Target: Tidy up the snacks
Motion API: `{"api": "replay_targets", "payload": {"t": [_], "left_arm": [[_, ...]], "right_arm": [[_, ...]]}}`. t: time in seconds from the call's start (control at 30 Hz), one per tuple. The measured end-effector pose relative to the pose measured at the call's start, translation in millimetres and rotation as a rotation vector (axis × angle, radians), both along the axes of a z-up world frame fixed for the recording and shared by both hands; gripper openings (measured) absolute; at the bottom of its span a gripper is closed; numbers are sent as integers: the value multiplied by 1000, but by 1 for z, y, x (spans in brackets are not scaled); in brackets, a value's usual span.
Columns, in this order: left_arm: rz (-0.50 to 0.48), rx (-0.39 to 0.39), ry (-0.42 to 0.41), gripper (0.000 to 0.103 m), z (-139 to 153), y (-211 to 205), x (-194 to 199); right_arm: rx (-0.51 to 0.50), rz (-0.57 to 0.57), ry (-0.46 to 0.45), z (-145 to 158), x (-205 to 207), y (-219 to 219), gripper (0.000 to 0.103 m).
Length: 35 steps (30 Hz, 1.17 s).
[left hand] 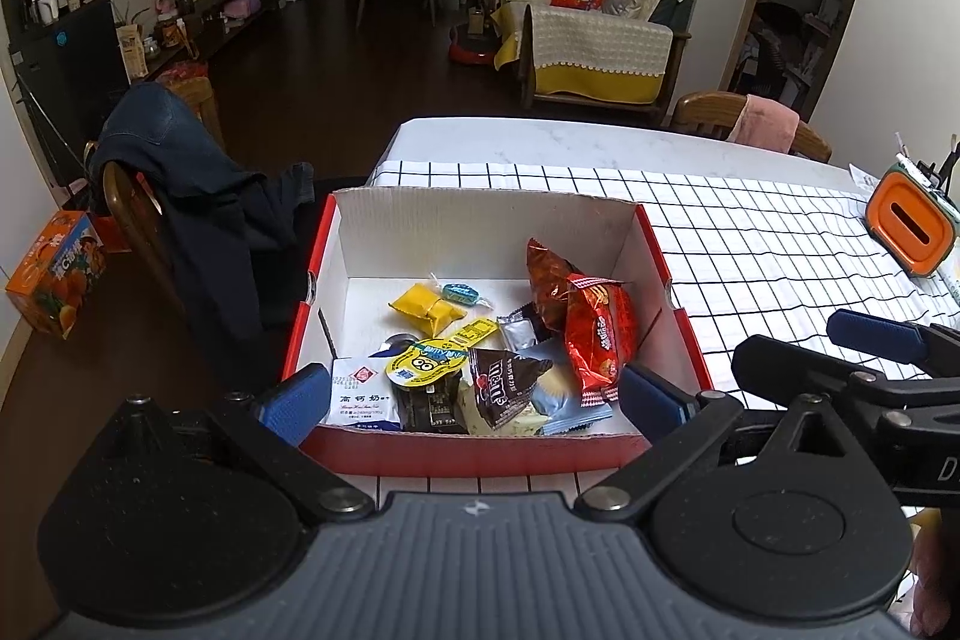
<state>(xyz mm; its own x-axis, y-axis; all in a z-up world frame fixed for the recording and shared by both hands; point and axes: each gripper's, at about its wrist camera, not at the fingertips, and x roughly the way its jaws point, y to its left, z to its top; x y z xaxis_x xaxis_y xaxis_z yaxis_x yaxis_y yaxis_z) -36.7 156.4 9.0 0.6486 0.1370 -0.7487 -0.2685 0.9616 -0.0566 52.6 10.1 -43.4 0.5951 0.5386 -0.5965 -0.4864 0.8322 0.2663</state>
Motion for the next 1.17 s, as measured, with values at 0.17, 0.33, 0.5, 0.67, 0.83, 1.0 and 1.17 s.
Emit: {"api": "replay_targets", "payload": {"t": [0.17, 0.33, 0.5, 0.67, 0.83, 1.0, 1.17], "left_arm": [[-2, 2, 3, 103, 0, 2, -1], [0, 0, 2, 103, 0, 5, -2], [-3, -1, 5, 103, -1, 8, -1], [-7, -1, 11, 103, -3, 9, 0], [-9, 0, 15, 103, -4, 10, 1], [-12, -2, 19, 103, -5, 10, 2], [-15, -1, 17, 103, -6, 10, 3]], "right_arm": [[-1, 0, 0, 0, -1, 0, 103], [-1, -4, 3, 0, -1, 0, 103], [-5, -5, 10, -1, 0, 1, 103], [-8, -8, 18, -2, 1, 1, 103], [-9, -10, 22, -3, 1, 1, 103], [-10, -11, 25, -5, 2, 1, 103], [-10, -16, 27, -6, 3, 1, 103]]}}
